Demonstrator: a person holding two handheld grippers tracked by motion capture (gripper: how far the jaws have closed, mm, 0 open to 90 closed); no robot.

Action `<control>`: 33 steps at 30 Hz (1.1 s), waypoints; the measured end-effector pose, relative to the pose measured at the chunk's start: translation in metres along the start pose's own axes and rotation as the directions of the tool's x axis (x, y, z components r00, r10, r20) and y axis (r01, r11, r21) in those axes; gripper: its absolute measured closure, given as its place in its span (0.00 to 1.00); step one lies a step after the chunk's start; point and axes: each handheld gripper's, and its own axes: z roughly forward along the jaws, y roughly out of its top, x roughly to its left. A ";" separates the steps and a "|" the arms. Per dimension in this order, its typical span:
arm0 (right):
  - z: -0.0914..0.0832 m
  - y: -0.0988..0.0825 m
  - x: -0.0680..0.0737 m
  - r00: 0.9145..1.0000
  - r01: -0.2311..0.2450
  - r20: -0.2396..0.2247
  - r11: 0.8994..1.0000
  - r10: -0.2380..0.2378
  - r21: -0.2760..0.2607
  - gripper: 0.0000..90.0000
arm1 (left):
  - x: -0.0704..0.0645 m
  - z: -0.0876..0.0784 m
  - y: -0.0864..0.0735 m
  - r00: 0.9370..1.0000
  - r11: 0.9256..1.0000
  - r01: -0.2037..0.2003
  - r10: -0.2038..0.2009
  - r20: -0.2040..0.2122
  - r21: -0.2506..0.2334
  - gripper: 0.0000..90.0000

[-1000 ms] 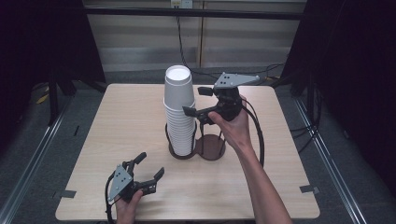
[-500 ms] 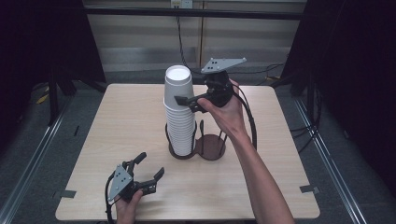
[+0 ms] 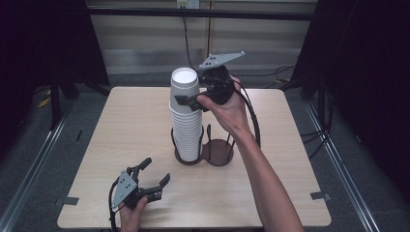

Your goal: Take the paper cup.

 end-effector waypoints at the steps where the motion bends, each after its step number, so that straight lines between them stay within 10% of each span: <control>1: 0.000 0.001 0.000 1.000 0.001 -0.001 1.000 -0.001 0.001 0.15 | 0.000 0.000 0.000 1.000 1.000 0.001 -0.001 0.000 0.000 0.18; 33: 0.009 0.018 0.000 1.000 0.007 0.013 1.000 -0.007 0.022 0.22 | 0.000 0.000 0.000 1.000 1.000 0.001 -0.001 0.007 -0.001 0.18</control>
